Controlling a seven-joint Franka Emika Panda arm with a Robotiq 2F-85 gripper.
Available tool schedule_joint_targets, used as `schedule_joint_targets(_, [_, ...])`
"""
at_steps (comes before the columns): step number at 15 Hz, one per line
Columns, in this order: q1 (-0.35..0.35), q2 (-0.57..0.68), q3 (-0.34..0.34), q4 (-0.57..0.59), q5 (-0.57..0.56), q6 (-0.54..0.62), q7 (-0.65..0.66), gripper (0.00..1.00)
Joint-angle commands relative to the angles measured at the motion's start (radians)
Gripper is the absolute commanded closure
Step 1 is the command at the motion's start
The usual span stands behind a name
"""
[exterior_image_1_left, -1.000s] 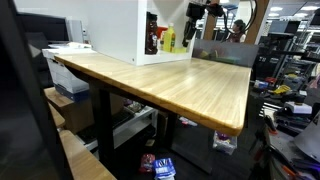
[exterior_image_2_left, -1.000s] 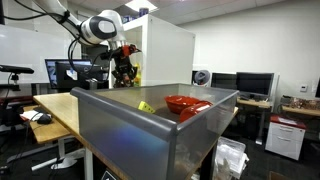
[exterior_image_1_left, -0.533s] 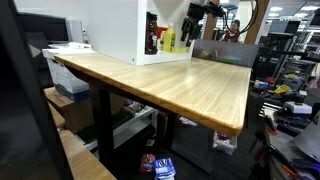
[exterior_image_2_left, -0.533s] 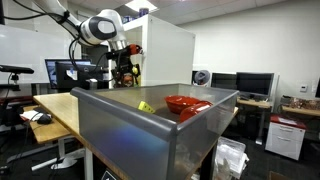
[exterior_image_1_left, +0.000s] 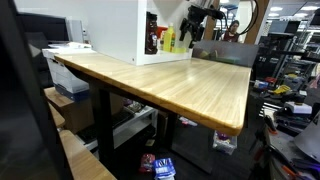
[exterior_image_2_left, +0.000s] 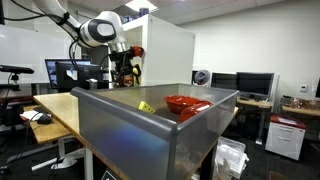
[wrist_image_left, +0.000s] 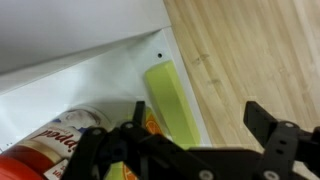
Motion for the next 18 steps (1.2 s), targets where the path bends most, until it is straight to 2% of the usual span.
schedule_joint_targets(1, [0.008,0.006,-0.014,-0.011,0.045,0.031,-0.119,0.00])
schedule_joint_targets(18, [0.005,0.027,-0.031,-0.017,0.061,0.050,-0.218,0.00])
